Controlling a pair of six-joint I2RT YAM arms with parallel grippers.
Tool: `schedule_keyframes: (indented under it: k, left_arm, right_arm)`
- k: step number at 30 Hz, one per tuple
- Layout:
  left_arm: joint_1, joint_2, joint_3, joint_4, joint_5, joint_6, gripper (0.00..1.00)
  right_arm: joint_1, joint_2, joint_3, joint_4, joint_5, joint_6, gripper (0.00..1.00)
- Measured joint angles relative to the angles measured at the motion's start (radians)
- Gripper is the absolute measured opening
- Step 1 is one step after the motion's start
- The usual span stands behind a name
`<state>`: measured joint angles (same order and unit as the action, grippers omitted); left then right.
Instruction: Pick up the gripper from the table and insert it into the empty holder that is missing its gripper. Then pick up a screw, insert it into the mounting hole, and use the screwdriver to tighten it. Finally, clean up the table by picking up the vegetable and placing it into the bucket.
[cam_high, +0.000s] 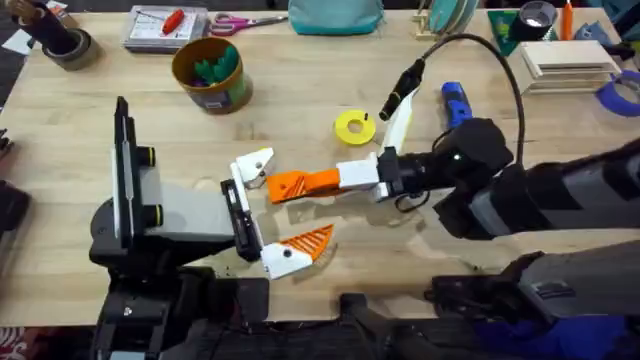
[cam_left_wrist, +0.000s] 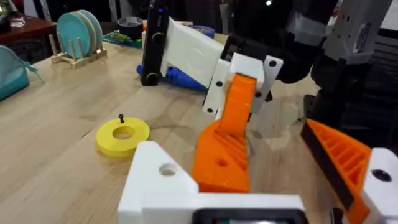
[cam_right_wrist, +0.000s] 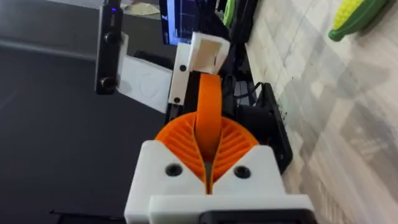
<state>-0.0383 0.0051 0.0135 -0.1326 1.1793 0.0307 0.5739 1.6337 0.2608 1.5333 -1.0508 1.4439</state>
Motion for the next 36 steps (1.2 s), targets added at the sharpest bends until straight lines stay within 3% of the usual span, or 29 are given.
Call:
schedule_keyframes:
  k: [36]
  left_arm:
    - [0.000, 0.000, 0.000, 0.000, 0.000, 0.000, 0.986]
  right_arm:
    - [0.000, 0.000, 0.035, 0.001, 0.000, 0.022, 0.008]
